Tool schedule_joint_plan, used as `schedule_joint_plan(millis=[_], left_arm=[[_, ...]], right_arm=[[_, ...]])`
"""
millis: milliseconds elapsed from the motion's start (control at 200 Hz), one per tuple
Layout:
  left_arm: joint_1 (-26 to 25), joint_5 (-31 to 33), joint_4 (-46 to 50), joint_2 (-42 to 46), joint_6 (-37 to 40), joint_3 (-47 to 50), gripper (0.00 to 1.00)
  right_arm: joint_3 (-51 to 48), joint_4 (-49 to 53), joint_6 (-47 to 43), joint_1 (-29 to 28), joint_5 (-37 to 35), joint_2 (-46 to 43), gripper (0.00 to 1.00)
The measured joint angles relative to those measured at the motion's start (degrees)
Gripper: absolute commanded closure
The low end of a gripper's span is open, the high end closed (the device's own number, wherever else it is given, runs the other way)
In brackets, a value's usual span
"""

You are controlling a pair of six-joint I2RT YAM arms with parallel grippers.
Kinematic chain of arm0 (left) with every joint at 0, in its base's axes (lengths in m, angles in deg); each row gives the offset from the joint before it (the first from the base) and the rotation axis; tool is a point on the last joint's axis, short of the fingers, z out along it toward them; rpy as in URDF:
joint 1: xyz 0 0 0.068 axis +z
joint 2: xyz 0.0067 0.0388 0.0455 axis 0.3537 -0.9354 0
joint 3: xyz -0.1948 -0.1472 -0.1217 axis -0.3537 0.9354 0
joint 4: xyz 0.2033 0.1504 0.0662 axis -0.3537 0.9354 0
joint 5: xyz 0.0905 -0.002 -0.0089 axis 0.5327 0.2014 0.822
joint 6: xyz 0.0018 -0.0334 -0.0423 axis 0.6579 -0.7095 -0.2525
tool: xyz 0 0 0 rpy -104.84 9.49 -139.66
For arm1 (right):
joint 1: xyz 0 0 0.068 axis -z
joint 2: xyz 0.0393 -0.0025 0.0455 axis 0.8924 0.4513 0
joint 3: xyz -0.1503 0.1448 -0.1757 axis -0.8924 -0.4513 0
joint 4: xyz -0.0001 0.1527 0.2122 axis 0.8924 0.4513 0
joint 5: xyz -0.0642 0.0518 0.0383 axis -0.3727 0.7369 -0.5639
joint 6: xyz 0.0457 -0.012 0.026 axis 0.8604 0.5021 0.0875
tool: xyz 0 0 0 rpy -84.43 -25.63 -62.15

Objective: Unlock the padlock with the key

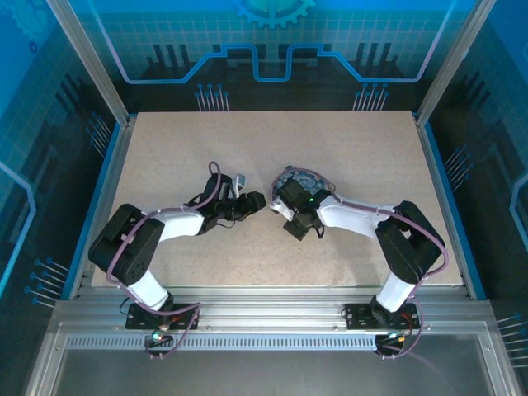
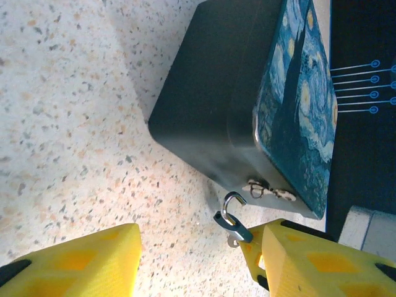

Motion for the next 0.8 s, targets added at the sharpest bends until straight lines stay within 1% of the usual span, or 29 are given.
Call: schedule_joint_plan(millis=[300, 500, 665, 801], left_arm=[[-0.2, 0.1, -1.2, 5.4, -1.5, 6.4, 0.45], [-0.2, 1.2, -0.4, 10.4, -1.4, 8.4, 0.44], [-0.2, 2.9, 3.0, 15.6, -1.0, 9.0, 0.39], [0.0, 5.2, 7.8, 20.3, 0.2, 9.0, 0.32]], right_arm=[[1.5, -1.0, -1.7, -1.3, 0.8, 0.0, 1.0], [2.2, -1.6, -1.7, -1.4, 1.9, -0.5, 1.0], [2.2, -1.7, -0.9, -1.6, 3.2, -4.5, 1.0], [2.1, -2.7, 0.1, -2.5, 5.0, -7.7, 1.0]])
